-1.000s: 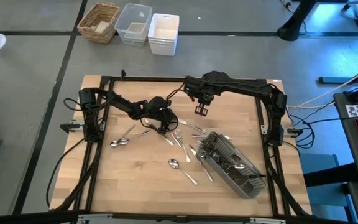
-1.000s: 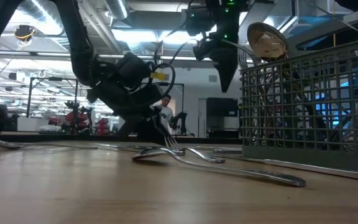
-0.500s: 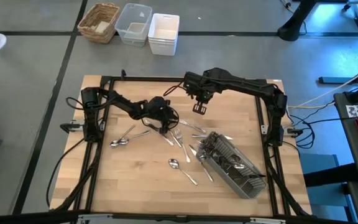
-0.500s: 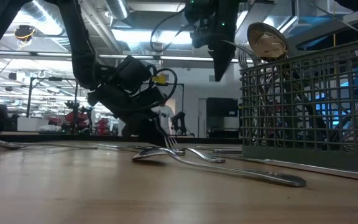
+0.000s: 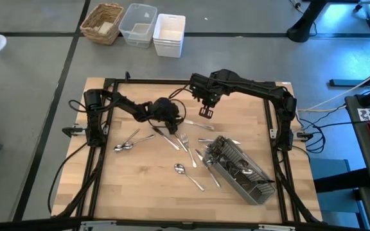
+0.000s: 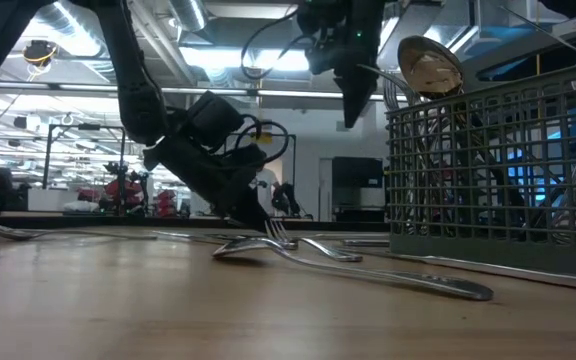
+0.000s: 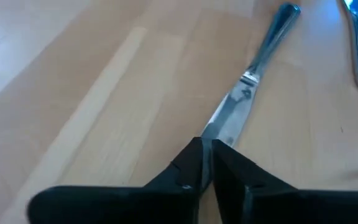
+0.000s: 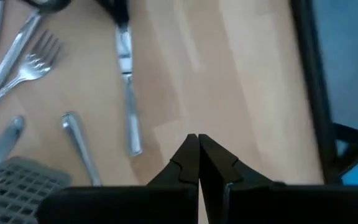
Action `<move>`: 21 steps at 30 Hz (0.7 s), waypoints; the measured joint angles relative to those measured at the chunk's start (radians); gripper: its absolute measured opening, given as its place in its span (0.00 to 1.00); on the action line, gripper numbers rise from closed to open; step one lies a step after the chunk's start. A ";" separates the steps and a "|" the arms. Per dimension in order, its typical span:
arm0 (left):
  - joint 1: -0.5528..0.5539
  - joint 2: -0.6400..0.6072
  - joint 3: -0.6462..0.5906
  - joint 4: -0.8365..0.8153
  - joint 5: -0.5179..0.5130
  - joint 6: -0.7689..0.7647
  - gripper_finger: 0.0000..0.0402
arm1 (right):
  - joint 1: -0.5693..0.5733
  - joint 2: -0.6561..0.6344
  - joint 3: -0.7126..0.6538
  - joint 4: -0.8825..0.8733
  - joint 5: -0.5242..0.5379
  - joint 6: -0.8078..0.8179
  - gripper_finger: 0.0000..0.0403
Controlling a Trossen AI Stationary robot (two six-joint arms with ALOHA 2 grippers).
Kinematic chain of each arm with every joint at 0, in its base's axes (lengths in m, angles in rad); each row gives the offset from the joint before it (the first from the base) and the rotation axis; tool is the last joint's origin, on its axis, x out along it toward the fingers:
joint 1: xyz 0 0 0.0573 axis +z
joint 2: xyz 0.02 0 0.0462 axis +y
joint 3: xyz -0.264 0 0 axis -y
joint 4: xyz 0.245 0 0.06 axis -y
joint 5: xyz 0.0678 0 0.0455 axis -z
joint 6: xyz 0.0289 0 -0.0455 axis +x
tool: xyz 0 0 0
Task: Sort silverware
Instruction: Put the silver table knife into the gray silverware basket
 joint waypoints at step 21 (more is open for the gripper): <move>0.035 0.000 -0.001 -0.020 0.015 -0.316 0.00 | 0.000 0.001 -0.357 0.208 -0.235 0.008 0.08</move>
